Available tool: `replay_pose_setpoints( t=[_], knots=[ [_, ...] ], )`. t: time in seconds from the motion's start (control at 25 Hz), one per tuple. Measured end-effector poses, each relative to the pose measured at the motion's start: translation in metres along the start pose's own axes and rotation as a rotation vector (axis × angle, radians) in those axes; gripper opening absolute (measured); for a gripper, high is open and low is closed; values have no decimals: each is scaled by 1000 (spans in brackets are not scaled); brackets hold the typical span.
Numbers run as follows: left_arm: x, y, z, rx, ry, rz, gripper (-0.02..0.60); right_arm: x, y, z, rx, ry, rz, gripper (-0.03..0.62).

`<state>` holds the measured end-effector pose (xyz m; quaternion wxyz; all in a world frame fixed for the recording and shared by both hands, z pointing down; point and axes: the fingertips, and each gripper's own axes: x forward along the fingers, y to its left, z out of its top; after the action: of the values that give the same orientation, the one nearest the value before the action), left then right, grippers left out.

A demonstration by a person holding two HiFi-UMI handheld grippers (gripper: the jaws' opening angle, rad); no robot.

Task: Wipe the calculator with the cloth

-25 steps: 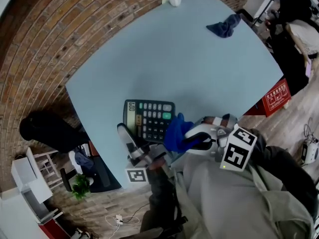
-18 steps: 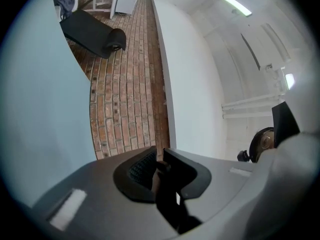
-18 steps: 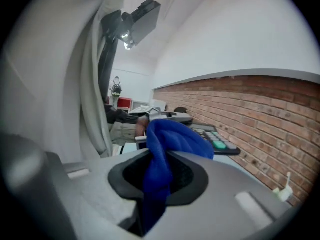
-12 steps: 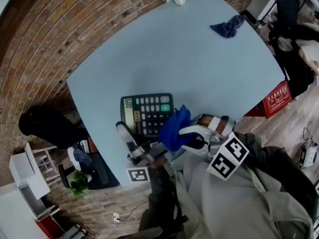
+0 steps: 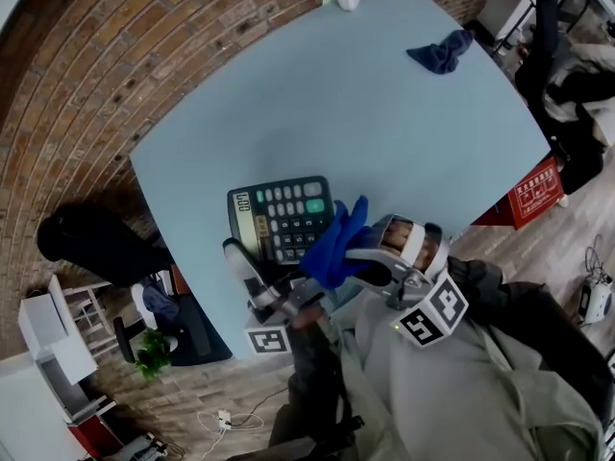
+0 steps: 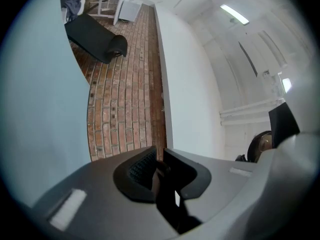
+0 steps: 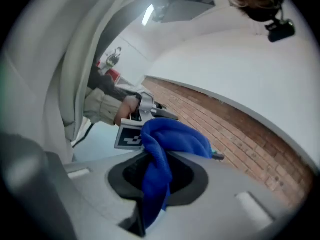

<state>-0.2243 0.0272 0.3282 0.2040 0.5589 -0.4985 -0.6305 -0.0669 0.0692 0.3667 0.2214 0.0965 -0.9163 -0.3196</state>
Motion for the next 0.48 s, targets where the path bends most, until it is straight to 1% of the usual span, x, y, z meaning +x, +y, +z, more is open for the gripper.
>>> replay_pose_setpoints(
  t=[0.08, 0.16, 0.24, 0.32, 0.36, 0.4, 0.48],
  knots=[
    [3, -7, -2, 36, 40, -27, 38, -11, -5, 2, 108, -62, 21, 63],
    [6, -14, 1, 74, 57, -54, 38, -22, -14, -2, 167, -74, 14, 63],
    [8, -16, 6, 127, 69, -60, 38, -31, -29, -8, 204, -75, -19, 61],
    [7, -16, 6, 188, 103, -60, 38, -36, -52, -11, 258, -81, -71, 61],
    [6, -16, 3, 211, 125, -63, 38, -35, -61, -14, 274, -60, -89, 61],
    [5, -17, -2, 232, 148, -67, 38, -31, -66, -16, 268, -21, -91, 61],
    [4, -18, -13, 296, 196, -68, 38, -17, -61, -16, 204, 55, -51, 61]
  ],
)
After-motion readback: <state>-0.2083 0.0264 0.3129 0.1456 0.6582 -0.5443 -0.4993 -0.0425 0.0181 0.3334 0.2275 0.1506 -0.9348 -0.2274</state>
